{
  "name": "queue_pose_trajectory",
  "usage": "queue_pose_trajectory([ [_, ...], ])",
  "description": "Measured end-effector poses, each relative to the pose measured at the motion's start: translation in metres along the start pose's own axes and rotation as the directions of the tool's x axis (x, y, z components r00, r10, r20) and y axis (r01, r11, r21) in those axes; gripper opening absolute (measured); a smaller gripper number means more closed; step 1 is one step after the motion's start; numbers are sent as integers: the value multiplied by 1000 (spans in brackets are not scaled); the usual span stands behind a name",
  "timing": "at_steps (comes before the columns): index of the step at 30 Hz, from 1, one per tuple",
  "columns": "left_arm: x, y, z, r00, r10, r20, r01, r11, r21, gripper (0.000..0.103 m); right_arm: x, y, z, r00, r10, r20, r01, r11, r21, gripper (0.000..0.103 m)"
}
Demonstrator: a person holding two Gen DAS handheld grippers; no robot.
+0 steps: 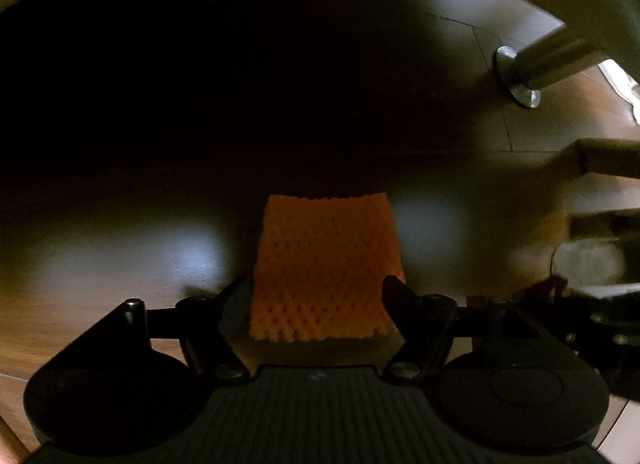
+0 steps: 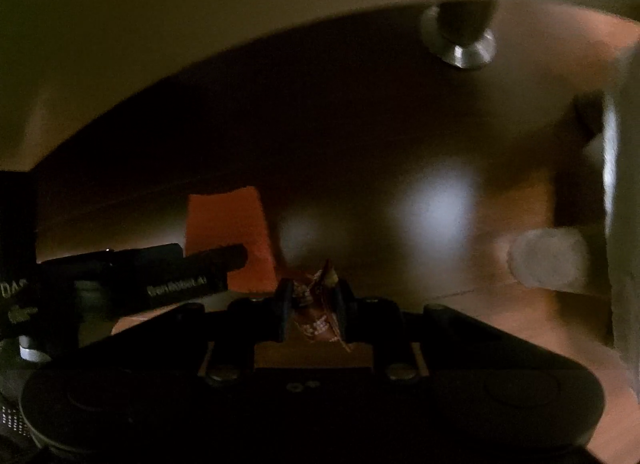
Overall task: Collect trash
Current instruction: 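Grasp the orange foam mesh with the left tool while the right tool grasps the snack wrapper, then lift the mesh and wrapper out from under the bed toward the wastebasket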
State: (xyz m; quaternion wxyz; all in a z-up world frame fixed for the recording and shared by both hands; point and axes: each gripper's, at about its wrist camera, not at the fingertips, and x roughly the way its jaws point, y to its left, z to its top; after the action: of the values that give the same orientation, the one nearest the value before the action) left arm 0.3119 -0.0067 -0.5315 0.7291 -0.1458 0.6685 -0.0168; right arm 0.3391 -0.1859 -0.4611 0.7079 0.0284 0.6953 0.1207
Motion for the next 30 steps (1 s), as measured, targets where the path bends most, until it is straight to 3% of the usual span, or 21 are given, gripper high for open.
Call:
queue_pose_trajectory([
  [4, 13, 2, 4, 1000, 18, -18, -19, 998, -56, 72, 7, -3, -2, 1000, -1, -7, 1, 1000, -2, 22],
  [9, 15, -9, 0, 996, 85, 1, -85, 996, 4, 72, 11, -1, -4, 1000, -6, -12, 6, 1000, -13, 22],
  [11, 16, -16, -2, 994, 110, 6, -110, 993, 39, 67, 11, 0, -5, 1000, -8, -13, 8, 1000, -16, 22],
  [12, 16, -19, -2, 994, 108, 13, -109, 993, 54, 57, 9, 0, -5, 1000, -9, -15, 9, 1000, -19, 22],
  [13, 15, -21, -3, 995, 95, 18, -96, 993, 67, 40, 9, 0, -5, 1000, -12, -16, 11, 1000, -23, 22],
  [15, 14, -23, -3, 999, 42, 8, -42, 995, 85, 21, 9, 0, -6, 1000, -16, -17, 15, 1000, -26, 22],
  [24, 4, -4, -11, 997, 61, -39, -58, 996, 74, 18, -4, 16, -10, 999, -33, -16, 33, 999, -41, 22],
  [30, -40, 19, -26, 996, 75, -42, -73, 997, 40, 18, -36, 45, -26, 999, -41, -7, 41, 999, -20, 22],
])
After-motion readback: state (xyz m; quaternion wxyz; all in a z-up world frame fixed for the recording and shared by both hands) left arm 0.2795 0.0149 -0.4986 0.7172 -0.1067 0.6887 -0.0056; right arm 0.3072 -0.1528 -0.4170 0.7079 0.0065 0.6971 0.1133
